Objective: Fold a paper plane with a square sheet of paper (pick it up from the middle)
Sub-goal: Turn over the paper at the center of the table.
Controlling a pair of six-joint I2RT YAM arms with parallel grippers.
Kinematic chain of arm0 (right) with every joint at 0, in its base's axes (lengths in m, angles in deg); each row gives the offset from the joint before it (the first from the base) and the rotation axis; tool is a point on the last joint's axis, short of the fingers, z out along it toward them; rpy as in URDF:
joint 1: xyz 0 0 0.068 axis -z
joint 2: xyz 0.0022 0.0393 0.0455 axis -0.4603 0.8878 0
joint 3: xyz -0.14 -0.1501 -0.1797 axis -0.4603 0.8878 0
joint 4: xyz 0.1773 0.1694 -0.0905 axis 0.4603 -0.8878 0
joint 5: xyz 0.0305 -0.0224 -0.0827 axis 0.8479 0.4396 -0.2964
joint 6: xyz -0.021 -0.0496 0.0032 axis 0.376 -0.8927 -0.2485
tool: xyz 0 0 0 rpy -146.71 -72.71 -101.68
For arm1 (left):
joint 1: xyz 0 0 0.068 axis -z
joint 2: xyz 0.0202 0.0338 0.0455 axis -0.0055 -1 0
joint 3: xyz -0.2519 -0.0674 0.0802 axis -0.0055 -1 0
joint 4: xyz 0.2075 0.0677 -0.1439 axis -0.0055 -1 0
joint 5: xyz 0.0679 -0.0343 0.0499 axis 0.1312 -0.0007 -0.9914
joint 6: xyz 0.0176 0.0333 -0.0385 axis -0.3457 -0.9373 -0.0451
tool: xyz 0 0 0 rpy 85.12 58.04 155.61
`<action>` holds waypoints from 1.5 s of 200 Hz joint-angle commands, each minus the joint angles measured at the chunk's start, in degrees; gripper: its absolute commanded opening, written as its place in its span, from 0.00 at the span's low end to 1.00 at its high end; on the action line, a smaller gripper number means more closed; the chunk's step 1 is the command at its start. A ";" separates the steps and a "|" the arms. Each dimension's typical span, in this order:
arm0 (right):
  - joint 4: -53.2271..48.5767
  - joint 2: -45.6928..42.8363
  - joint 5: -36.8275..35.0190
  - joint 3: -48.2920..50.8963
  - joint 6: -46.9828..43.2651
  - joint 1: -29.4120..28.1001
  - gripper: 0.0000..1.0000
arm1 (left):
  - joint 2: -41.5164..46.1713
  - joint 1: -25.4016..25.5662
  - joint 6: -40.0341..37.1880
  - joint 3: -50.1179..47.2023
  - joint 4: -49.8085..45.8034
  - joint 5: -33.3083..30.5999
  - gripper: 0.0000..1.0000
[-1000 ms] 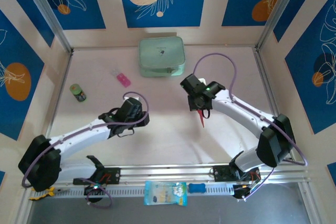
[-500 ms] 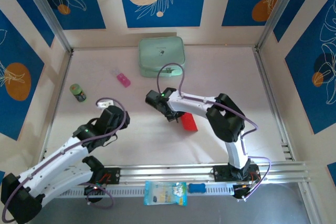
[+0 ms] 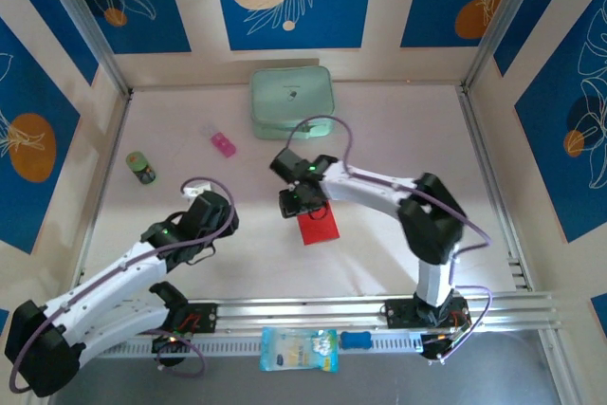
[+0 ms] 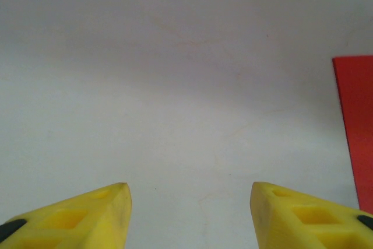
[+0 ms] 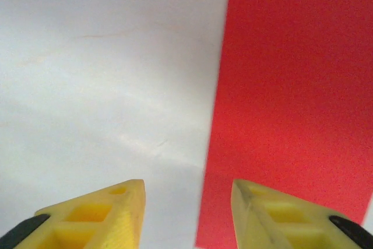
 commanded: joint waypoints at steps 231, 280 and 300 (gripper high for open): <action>38.49 -3.02 42.18 38.36 8.89 28.79 0.09 | -46.67 -0.42 1.95 14.53 31.04 46.48 0.52; 46.11 -2.86 44.78 42.99 14.99 30.44 0.09 | -49.43 -0.26 2.90 16.11 32.46 47.52 0.49; 46.22 -2.55 44.44 42.99 15.37 30.38 0.09 | -50.04 -0.29 3.11 16.57 32.62 47.26 0.46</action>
